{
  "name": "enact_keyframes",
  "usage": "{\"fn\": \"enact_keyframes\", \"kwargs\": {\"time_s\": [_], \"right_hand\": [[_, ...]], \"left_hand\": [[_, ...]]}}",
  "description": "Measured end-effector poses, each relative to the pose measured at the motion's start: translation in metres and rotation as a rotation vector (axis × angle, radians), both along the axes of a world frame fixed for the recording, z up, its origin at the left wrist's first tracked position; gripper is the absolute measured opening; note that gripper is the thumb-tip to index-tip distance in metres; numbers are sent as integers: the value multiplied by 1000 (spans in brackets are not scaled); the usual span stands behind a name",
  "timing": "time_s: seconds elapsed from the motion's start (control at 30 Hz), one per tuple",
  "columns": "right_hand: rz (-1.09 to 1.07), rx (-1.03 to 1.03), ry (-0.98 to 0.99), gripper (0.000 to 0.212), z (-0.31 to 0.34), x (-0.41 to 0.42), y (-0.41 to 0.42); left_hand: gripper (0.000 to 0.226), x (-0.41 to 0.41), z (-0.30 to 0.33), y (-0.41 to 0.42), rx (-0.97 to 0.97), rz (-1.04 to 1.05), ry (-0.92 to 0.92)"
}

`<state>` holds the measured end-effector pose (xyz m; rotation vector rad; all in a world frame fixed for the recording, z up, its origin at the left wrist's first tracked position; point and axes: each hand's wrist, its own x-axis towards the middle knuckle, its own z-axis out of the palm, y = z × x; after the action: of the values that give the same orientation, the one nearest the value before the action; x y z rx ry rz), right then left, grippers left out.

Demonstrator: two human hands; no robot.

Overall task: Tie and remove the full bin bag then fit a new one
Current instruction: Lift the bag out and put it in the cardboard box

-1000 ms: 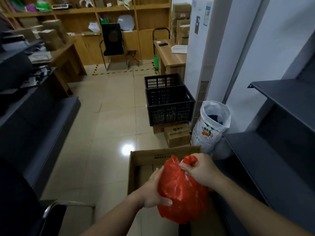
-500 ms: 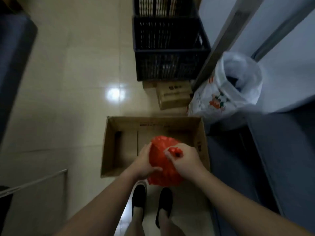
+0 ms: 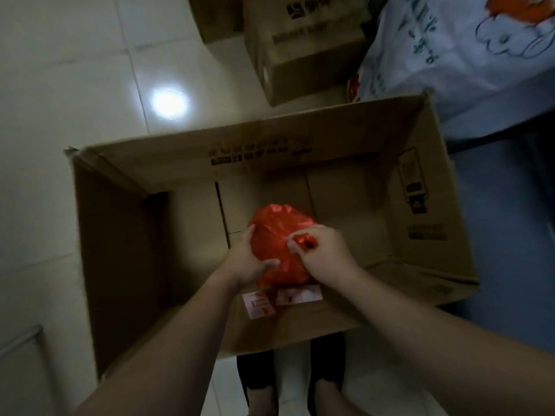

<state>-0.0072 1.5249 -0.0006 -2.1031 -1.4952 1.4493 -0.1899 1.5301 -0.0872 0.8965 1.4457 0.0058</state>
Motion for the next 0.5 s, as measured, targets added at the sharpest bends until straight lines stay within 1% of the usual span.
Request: {"fn": "enact_keyframes", "kwargs": {"time_s": [0.17,0.3,0.4,0.5], "right_hand": [[-33,-62,2,14,-37,-7,3],[-32,-127,17,22,-35,-11,9],[-82,-172,45,31,-13,-6,5],[-153,-194,75,26,33,8,-5]], "left_hand": [[108,14,-9,6,-6,-103,83],[106,21,-3,13,15,-201,127],[104,29,33,17,17,-246,145],[98,44,96,20,93,-310,171]]}}
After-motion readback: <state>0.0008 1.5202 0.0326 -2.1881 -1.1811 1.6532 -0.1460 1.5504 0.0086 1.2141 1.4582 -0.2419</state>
